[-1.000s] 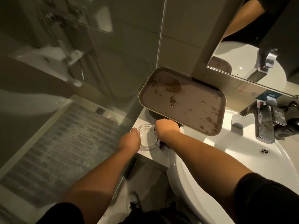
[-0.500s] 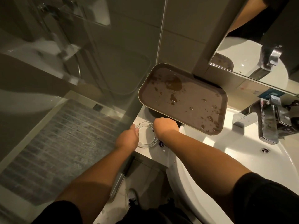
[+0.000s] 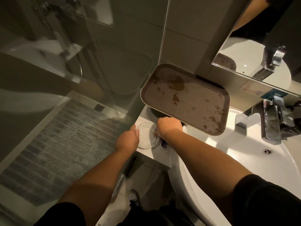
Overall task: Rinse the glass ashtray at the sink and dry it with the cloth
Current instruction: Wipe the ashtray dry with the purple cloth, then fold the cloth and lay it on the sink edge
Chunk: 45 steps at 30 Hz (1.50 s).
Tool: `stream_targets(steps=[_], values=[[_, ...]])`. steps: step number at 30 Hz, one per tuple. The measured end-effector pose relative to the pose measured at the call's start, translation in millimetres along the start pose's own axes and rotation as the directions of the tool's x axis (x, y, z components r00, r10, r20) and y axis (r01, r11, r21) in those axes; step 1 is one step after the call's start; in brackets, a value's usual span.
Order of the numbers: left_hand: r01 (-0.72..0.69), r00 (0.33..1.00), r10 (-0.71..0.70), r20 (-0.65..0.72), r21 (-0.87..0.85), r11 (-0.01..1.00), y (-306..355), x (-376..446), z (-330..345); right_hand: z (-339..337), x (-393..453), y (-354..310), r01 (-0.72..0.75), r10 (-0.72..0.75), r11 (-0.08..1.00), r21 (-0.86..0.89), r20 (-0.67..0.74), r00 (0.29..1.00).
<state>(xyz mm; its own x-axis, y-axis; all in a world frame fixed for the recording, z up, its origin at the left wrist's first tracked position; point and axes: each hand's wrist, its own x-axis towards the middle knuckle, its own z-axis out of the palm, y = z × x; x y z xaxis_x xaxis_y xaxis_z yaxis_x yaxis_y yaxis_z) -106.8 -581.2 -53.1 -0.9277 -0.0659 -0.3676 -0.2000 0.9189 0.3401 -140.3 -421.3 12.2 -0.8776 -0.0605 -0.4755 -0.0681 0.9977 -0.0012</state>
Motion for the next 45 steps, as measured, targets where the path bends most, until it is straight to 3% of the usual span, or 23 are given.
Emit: stream_targets(steps=[11, 16, 18, 21, 24, 27, 31, 35, 41, 45], values=[[-0.014, 0.998, 0.014, 0.059, -0.011, 1.000, 2, -8, -11, -8, -12, 5, -0.036, 0.041, 0.992, 0.124, -0.038, 0.998], [-0.001, 1.000, 0.002, 0.014, -0.072, 0.997, 2, -18, -22, -29, -37, 26, 0.011, -0.033, 0.925, 0.380, 0.052, 0.998], [-0.027, 0.998, 0.017, -0.054, -0.175, 0.984, 8, -25, -29, -38, -53, 37, -0.030, -0.054, 0.796, 0.605, 0.121, 0.991], [-0.123, 0.991, 0.078, -0.111, -0.497, 0.859, 28, -42, -46, -45, -80, 52, -0.199, -0.114, 0.341, 0.919, 0.250, 0.961], [-0.184, 0.961, 0.276, 0.008, -0.725, 0.663, 50, -57, -60, -41, -105, 67, -0.295, -0.248, -0.035, 0.955, 0.278, 0.928], [-0.105, 0.863, 0.480, 0.155, -0.875, 0.472, 66, -72, -67, -32, -131, 79, -0.302, -0.342, -0.226, 0.926, 0.215, 0.915], [-0.143, 0.801, 0.578, 0.155, -0.888, 0.436, 85, -88, -74, -22, -174, 96, -0.270, -0.336, -0.275, 0.923, 0.171, 0.926], [-0.159, 0.703, 0.684, 0.193, -0.895, 0.416, 107, -113, -83, -7, -223, 124, -0.339, -0.227, -0.347, 0.875, 0.272, 0.935], [-0.329, 0.487, 0.825, 0.288, -0.814, 0.478, 142, -172, -86, 17, -295, 160, -0.309, -0.164, -0.210, 0.927, 0.279, 0.946], [-0.501, 0.387, 0.865, 0.319, -0.715, 0.488, 158, -215, -78, 38, -335, 185, -0.296, -0.142, -0.027, 0.955, 0.289, 0.947]])
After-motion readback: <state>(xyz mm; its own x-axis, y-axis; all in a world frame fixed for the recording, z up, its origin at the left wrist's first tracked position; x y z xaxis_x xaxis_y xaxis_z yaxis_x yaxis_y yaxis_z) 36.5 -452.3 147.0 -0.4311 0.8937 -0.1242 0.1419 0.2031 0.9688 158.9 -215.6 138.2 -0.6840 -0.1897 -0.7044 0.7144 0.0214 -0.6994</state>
